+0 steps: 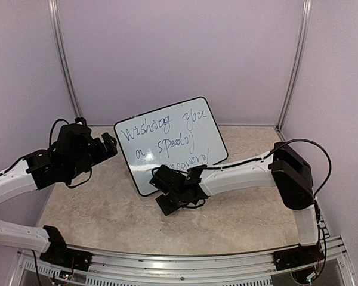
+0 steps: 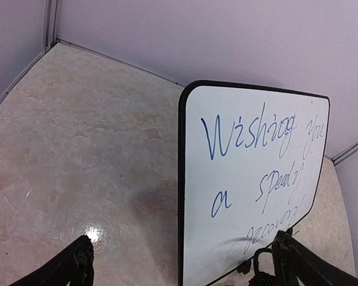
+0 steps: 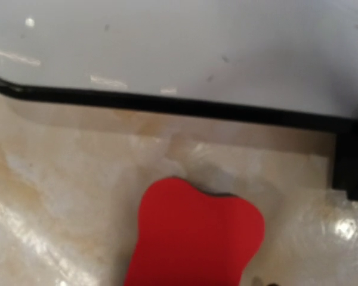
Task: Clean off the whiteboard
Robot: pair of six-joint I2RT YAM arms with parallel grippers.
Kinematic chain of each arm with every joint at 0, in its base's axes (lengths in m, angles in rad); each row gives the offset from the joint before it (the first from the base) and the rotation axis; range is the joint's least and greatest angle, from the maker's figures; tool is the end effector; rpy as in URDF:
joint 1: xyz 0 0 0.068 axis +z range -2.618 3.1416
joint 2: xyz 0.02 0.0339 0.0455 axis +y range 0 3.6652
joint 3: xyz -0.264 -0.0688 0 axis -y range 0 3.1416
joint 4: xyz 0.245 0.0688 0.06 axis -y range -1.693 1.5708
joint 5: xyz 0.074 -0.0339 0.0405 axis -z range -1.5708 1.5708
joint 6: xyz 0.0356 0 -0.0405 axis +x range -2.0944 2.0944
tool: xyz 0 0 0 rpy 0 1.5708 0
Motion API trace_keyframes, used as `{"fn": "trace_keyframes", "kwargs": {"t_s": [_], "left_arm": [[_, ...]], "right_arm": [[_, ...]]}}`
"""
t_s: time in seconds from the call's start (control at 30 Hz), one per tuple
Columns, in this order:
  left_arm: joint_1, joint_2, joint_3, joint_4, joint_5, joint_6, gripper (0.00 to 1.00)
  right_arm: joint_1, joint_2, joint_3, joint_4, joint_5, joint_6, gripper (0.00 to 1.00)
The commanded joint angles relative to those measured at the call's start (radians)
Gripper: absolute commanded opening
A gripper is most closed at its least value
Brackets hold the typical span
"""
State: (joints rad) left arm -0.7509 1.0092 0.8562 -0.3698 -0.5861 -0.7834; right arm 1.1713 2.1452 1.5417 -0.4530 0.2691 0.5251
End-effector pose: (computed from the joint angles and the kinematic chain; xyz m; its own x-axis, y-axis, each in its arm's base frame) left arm 0.1746 -0.1361 0.3072 -0.4125 -0.4192 -0.8088 -0.1031 0.9036 -0.4158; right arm 0.1847 0.4132 0.1512 -0.7127 -0.4457 -0.5417 -0.5547 0.8308 0.0463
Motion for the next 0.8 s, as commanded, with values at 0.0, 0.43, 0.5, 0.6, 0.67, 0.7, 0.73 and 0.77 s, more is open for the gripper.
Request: {"fn": "trace_keyframes", "kwargs": {"t_s": [0.0, 0.43, 0.5, 0.6, 0.67, 0.7, 0.73, 0.77], "left_arm": [[0.01, -0.019, -0.009, -0.011, -0.031, -0.004, 0.99], [0.023, 0.007, 0.027, -0.013, -0.035, 0.032, 0.99], [0.031, 0.012, 0.041, -0.016, -0.032, 0.04, 0.99], [0.051, 0.016, 0.059, -0.018, -0.014, 0.054, 0.99], [0.059, 0.017, 0.069, -0.017, -0.01, 0.063, 0.99], [0.062, 0.017, 0.073, -0.015, -0.009, 0.066, 0.99], [0.063, 0.017, 0.075, -0.014, -0.009, 0.069, 0.99], [0.064, 0.017, 0.076, -0.013, -0.008, 0.07, 0.99]], "right_arm": [[-0.003, 0.024, 0.033, -0.019, 0.007, 0.022, 0.56], [-0.013, 0.039, 0.024, 0.003, 0.016, 0.02, 0.43], [-0.015, 0.042, 0.026, 0.002, 0.017, 0.016, 0.42], [-0.017, 0.047, 0.028, -0.002, 0.025, 0.016, 0.45], [-0.02, 0.047, 0.026, 0.0, 0.024, 0.016, 0.47], [-0.02, 0.046, 0.025, 0.002, 0.025, 0.016, 0.47], [-0.019, 0.043, 0.024, 0.004, 0.024, 0.016, 0.46], [-0.019, 0.042, 0.02, 0.007, 0.024, 0.015, 0.46]]}}
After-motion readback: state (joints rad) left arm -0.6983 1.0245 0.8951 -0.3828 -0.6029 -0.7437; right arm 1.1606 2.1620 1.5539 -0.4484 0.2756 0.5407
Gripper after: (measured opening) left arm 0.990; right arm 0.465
